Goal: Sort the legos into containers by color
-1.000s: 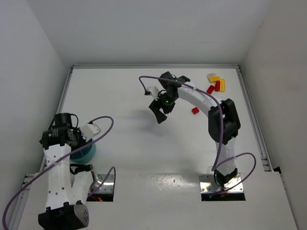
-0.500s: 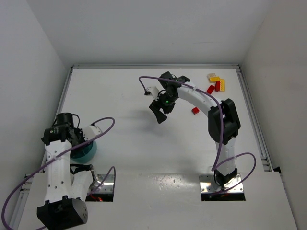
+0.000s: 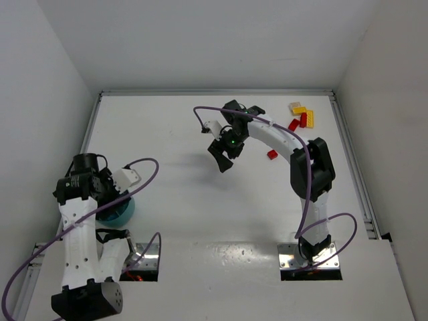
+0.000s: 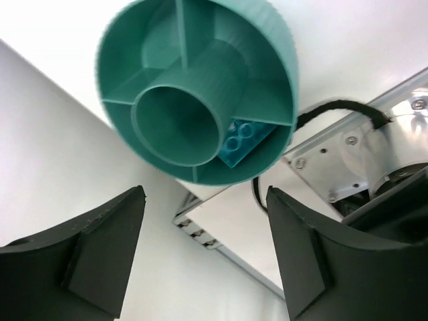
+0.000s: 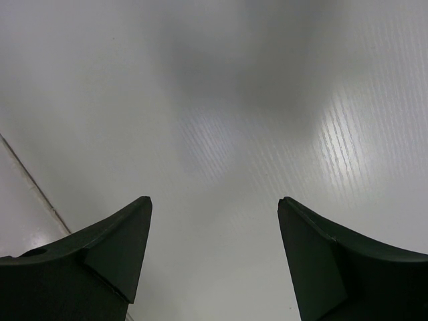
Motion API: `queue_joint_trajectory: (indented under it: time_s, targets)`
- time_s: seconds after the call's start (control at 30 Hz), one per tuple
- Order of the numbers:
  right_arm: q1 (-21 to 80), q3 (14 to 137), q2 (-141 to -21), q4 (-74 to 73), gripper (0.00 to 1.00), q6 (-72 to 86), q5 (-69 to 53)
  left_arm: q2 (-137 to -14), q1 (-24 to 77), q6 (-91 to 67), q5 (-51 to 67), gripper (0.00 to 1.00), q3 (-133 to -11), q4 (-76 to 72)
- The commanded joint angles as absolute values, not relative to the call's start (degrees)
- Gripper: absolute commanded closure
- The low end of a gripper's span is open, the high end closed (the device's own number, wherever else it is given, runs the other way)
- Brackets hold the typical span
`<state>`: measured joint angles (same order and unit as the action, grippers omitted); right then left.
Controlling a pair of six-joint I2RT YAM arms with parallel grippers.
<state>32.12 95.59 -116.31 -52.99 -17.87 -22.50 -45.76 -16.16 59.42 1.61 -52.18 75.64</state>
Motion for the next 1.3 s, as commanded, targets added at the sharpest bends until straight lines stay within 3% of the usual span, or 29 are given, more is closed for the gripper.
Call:
queue_joint_trajectory:
  time_s: [0.0,0.17,0.2,0.33,0.67,0.87,1.1,1.27]
  targets:
    - [32.5,96.1,-116.5,-53.0,0.24,-18.5,-22.3,-45.2,-15.9,58.9,-0.1,0.2,-56.5,75.2]
    - [32.5,96.6,-117.1,-53.0,0.24,-18.5,-23.4,-50.3,-15.9,56.3,-0.1,0.19,-65.4,74.7]
    - [32.5,96.6,-117.1,-53.0,0.24,-18.5,-23.4,-51.9,-15.9,54.0,0.7,0.12,-67.3,74.7]
    - [32.5,97.1,-117.6,-53.0,0.24,-18.5,-23.9,-61.2,-15.9,46.9,6.8,0.04,-80.5,74.7]
    - [31.4,96.0,-113.9,-51.9,0.24,-17.9,-25.0,-85.2,-15.9,19.0,21.9,0.02,-104.1,74.7]
    - [30.2,94.0,-112.2,-52.8,0.24,-17.1,-25.6,-89.5,-16.5,2.7,34.3,0.01,-105.3,68.8]
    - [25.0,92.9,-110.6,-50.5,0.24,-11.6,-24.5,-84.6,-16.5,-4.5,48.0,0.01,-93.2,59.3]
    - [17.8,92.3,-110.6,-48.2,0.28,-9.5,-19.7,-81.7,-8.7,-5.1,44.5,0.05,-89.6,56.2]
